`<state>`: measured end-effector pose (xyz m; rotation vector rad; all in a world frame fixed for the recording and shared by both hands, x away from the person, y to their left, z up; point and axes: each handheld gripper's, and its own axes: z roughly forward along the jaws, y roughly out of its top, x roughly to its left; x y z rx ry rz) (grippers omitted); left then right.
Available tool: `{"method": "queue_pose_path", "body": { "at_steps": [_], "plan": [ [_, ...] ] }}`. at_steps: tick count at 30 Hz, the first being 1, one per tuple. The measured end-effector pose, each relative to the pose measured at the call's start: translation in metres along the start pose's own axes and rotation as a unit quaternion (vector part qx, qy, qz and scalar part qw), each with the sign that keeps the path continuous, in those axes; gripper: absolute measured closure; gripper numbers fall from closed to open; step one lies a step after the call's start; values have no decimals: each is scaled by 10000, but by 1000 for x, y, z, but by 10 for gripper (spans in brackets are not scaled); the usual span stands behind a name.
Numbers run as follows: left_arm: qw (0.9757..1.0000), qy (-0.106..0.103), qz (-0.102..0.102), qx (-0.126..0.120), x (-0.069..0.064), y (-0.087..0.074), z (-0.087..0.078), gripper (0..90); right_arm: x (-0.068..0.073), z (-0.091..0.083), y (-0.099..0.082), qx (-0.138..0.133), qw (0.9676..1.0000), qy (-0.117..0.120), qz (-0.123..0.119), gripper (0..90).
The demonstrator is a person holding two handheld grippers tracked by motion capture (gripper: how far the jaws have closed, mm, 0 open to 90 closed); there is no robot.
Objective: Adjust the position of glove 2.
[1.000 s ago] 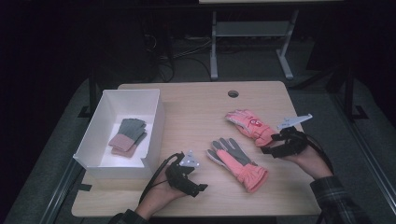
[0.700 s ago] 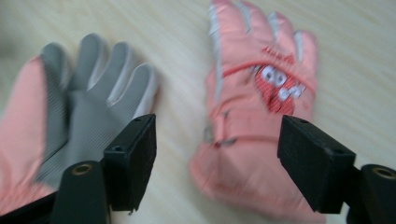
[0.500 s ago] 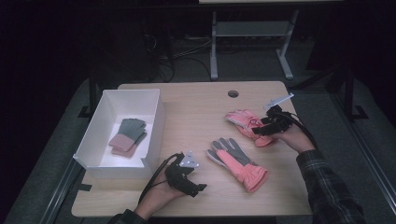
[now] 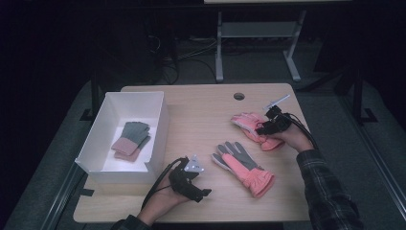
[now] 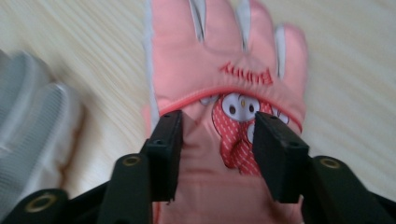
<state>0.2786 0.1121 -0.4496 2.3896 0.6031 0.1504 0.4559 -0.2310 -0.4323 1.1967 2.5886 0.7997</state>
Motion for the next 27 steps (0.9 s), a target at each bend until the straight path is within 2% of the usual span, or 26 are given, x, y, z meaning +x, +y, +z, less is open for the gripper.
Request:
{"method": "queue_pose_path", "body": {
  "at_steps": [2,4,8,9,10,11,12,13,17,22,27],
  "plan": [
    [10000,13,33,22,-1,0,1,140,-2,5,-2,63,9999,48,118,551],
    [10000,19,39,25,-1,1,1,140,-2,8,-2,80,9999,80,69,603],
    [10000,36,20,28,-1,0,0,140,1,9,-2,76,9999,43,-62,774],
    [10000,36,20,28,-1,0,0,140,1,9,-2,76,9999,43,-62,774],
    [10000,37,21,39,-1,0,1,140,0,7,-3,3,10000,76,14,835],
    [10000,37,24,48,-1,0,1,140,-1,7,-4,-30,9999,99,75,852],
    [10000,37,24,48,-1,0,1,141,-1,7,-4,-30,9999,99,75,852],
    [10000,45,26,51,-1,0,1,141,-4,5,-8,-193,9996,159,146,877],
    [10000,50,9,50,-1,1,0,141,-9,-1,-14,-459,9975,358,397,887],
    [10000,38,27,60,0,1,0,141,-8,-20,-15,-529,9975,308,360,889],
    [10000,35,8,62,0,1,1,141,-5,-41,-17,-724,9961,324,385,889]
  ]
}}
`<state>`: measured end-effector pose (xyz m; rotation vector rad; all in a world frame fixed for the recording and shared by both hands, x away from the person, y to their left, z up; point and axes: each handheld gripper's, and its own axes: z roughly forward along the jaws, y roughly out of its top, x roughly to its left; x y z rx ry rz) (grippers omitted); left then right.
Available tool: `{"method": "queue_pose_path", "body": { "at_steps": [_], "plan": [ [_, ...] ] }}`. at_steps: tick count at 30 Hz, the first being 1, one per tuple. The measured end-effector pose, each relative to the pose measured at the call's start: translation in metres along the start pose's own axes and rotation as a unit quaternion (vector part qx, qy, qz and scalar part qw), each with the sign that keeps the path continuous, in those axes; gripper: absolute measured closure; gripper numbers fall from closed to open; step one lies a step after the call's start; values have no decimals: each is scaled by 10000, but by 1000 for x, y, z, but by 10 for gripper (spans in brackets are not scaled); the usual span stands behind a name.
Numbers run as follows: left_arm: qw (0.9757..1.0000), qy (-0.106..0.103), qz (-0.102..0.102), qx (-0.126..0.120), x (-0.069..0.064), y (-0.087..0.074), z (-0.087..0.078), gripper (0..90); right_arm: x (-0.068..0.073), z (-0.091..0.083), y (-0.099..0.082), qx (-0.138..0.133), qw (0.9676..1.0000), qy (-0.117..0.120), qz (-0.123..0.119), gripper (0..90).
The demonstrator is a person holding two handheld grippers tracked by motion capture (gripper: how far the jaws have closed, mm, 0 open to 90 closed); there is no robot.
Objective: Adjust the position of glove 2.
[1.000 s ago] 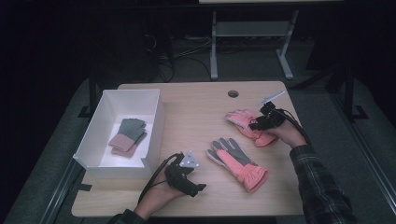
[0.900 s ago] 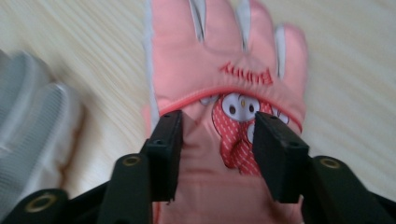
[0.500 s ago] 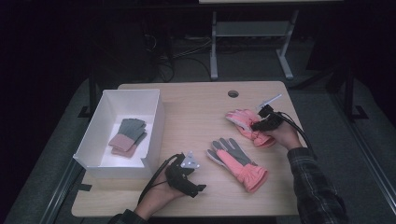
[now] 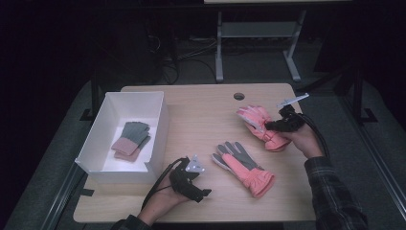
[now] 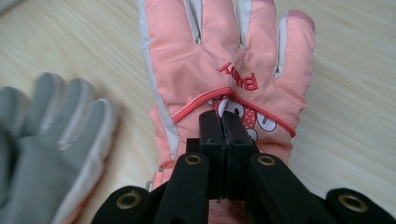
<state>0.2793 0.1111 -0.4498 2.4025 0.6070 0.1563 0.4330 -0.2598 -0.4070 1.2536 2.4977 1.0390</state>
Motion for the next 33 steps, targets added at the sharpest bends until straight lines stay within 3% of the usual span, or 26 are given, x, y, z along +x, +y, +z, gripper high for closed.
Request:
{"method": "queue_pose_path", "body": {
  "at_steps": [2,5,9,17,18,26,30,33],
  "plan": [
    [10000,1,-2,0,0,0,0,141,9,-16,0,-50,10000,-12,-38,889],
    [10000,-3,-2,-1,0,0,0,141,15,-24,-2,-110,9999,-16,-52,889],
    [10000,-3,-47,-23,0,0,0,141,37,-47,-7,-200,9998,40,-44,888],
    [10000,11,-50,-76,0,0,2,141,71,-65,-17,-290,9993,200,-82,888],
    [10000,8,-10,-38,1,0,1,141,80,-69,-20,-311,9990,326,-11,888],
    [10000,9,-39,-81,0,0,1,141,114,-66,-26,-129,9985,510,-144,887],
    [10000,-5,-13,-67,0,1,1,141,124,-57,-26,37,9974,673,-245,886],
    [10000,-15,-12,-51,0,1,2,141,129,-50,-26,142,9975,642,-241,886]
  ]
}}
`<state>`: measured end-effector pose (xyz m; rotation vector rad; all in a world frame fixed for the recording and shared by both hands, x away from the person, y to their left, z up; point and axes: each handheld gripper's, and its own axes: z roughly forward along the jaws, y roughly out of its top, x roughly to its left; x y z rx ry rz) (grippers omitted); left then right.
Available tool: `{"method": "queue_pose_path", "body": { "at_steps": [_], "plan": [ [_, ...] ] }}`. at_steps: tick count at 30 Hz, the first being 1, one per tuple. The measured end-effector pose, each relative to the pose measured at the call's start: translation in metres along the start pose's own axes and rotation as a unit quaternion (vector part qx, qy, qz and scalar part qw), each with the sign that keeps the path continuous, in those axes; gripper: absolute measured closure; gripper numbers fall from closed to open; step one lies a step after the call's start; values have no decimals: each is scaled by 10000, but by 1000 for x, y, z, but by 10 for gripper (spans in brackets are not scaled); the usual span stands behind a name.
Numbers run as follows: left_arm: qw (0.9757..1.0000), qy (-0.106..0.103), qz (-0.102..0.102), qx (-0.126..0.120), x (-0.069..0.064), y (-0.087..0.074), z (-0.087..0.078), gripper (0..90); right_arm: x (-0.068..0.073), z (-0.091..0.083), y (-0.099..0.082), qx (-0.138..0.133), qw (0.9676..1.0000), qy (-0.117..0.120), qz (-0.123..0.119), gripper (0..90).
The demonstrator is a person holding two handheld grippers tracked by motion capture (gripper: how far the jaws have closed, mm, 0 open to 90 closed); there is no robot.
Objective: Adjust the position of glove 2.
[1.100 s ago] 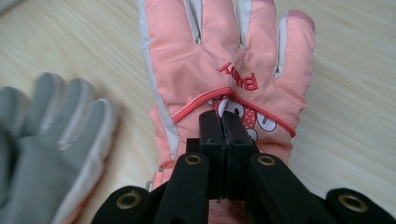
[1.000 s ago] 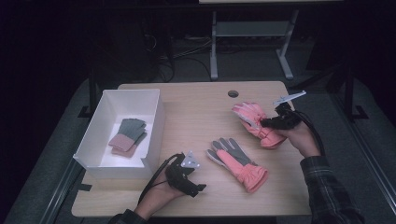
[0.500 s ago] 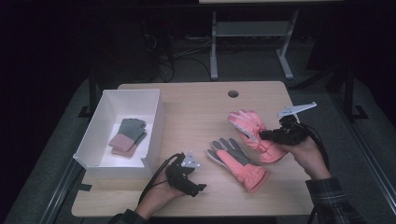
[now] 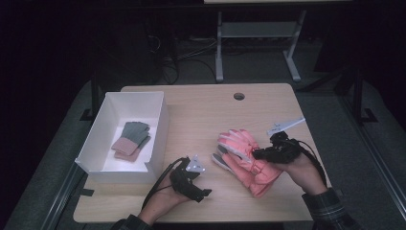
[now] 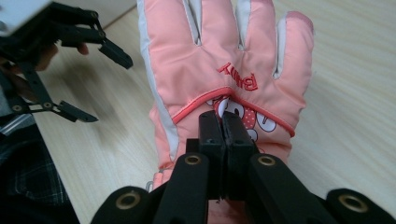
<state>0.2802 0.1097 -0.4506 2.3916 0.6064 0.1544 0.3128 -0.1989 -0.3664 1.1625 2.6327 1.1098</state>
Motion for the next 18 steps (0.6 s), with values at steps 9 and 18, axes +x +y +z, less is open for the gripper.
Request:
{"method": "queue_pose_path", "body": {
  "at_steps": [9,18],
  "plan": [
    [10000,-9,34,34,0,1,0,141,5,26,-3,231,9997,-45,-97,859],
    [10000,-1,-6,-30,0,0,-1,143,4,15,-3,-211,9995,36,-210,650]
  ]
}}
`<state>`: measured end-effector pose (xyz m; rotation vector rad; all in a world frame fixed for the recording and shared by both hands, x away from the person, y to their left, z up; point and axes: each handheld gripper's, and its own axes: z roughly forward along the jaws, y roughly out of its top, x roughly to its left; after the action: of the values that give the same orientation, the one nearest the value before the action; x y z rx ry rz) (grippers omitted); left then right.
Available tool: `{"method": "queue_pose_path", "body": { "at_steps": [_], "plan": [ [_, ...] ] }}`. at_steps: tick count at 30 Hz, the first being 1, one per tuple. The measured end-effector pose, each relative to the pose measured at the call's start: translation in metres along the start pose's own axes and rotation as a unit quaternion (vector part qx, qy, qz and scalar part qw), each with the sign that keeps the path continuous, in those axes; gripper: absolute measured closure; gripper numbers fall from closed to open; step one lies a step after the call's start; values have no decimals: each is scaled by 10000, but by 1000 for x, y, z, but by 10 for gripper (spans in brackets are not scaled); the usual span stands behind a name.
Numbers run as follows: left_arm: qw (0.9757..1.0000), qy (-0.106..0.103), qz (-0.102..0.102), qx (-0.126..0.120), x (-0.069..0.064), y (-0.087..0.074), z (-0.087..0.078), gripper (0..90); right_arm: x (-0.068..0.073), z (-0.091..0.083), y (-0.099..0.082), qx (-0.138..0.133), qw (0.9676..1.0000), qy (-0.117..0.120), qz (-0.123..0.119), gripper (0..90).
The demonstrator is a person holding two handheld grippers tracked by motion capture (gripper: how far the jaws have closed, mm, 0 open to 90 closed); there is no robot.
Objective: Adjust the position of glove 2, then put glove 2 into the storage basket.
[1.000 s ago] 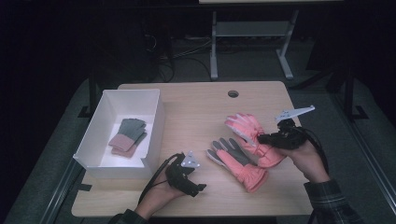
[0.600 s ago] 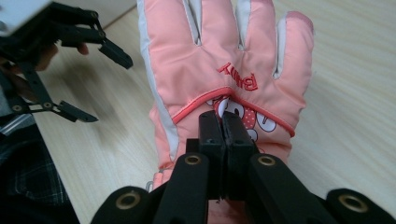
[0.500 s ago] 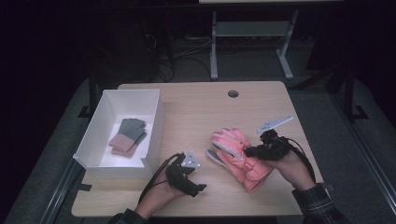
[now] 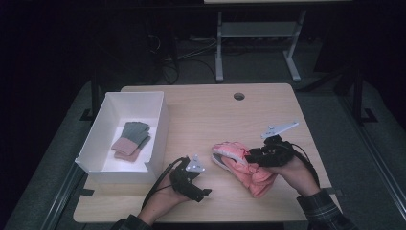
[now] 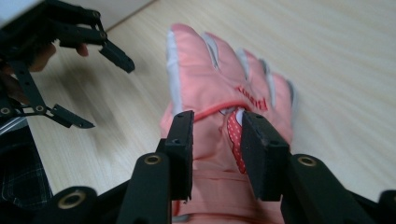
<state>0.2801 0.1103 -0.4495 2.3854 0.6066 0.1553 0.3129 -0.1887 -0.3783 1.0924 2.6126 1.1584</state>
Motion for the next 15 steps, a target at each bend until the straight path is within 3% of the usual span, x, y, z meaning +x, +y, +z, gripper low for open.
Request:
{"method": "queue_pose_path", "body": {
  "at_steps": [5,6,8,10,11,15],
  "plan": [
    [10000,-34,-54,-31,1,1,-2,159,-6,-9,-2,-275,9996,-77,-82,732],
    [9996,-81,-162,-224,0,2,-4,252,-13,-14,-6,-433,9989,-128,-106,837],
    [9994,-116,-186,-262,1,3,-7,278,-15,-15,-8,-465,9986,-190,-132,889],
    [9992,-126,-198,-326,0,4,-8,414,-25,-20,-15,-556,9980,-251,-161,900],
    [9992,-151,-215,-310,0,6,-9,540,-30,-22,-21,-546,9980,-300,-125,900],
    [9993,-201,-179,-258,-2,14,-9,793,-44,-24,-37,-569,9975,-411,-55,900]
  ]
}}
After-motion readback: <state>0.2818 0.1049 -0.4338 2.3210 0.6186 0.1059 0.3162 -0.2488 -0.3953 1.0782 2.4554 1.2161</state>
